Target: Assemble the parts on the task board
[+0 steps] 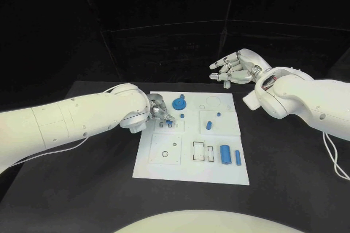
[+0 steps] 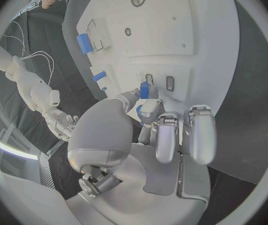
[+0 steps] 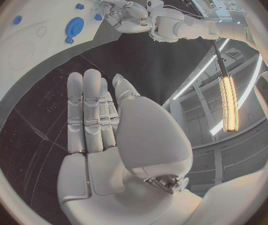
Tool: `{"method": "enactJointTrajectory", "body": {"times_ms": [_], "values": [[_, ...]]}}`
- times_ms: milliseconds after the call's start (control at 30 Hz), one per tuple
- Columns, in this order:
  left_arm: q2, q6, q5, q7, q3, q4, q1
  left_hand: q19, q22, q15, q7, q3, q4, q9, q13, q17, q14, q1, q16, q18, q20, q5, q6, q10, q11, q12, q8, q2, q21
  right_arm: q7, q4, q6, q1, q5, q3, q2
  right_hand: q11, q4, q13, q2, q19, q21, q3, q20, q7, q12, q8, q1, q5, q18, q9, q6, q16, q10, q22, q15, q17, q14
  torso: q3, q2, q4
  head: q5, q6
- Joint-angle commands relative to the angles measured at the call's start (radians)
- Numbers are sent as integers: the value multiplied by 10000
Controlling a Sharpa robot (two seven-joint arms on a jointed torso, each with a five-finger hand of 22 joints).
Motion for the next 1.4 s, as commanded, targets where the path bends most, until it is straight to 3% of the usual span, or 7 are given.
{"method": "enactJointTrajectory", "body": {"times_ms": [33, 633, 1400], "values": [[37, -390, -214, 124, 6, -39, -31, 361, 562, 9, -28, 1615, -1546, 10, 9, 2634, 1055, -23, 31, -184, 24, -4, -42, 65, -14, -9, 51, 62, -19, 36, 6, 67, 22, -23, 7, 3, -11, 37, -9, -4, -35, -59, -3, 7, 2, -33, 58, -95, 62, 48, -2, 46, -56, 0, -8, 11, -14, 92, -3, 8, -13, 0, -15], [34, 802, -485, -213, 6, -26, -113, 361, 559, 5, -34, 1676, -1548, 28, -69, 2634, 1055, -56, 31, -183, 20, -4, -36, 37, -20, -79, 69, 56, -23, 39, -32, 118, 21, -23, 6, 44, -10, 44, -15, -3, -34, -67, -4, 8, 2, -33, 60, -101, 64, 48, -2, 47, -66, -1, -13, 12, -13, 94, 10, -5, -11, 19, -91], [132, 1068, -499, -410, 7, -143, -117, 356, 549, -11, -57, 1834, -1530, 103, -69, 2634, 1055, -220, 31, -180, 6, -13, -7, 72, -36, -65, 151, 3, -36, 60, -44, 141, 20, -23, 5, 62, -10, 80, -33, 9, -28, -96, -10, 10, 1, -30, 75, -133, 65, 48, 1, 61, -97, 0, -31, 14, -10, 102, 19, -5, -5, 88, -130]]}}
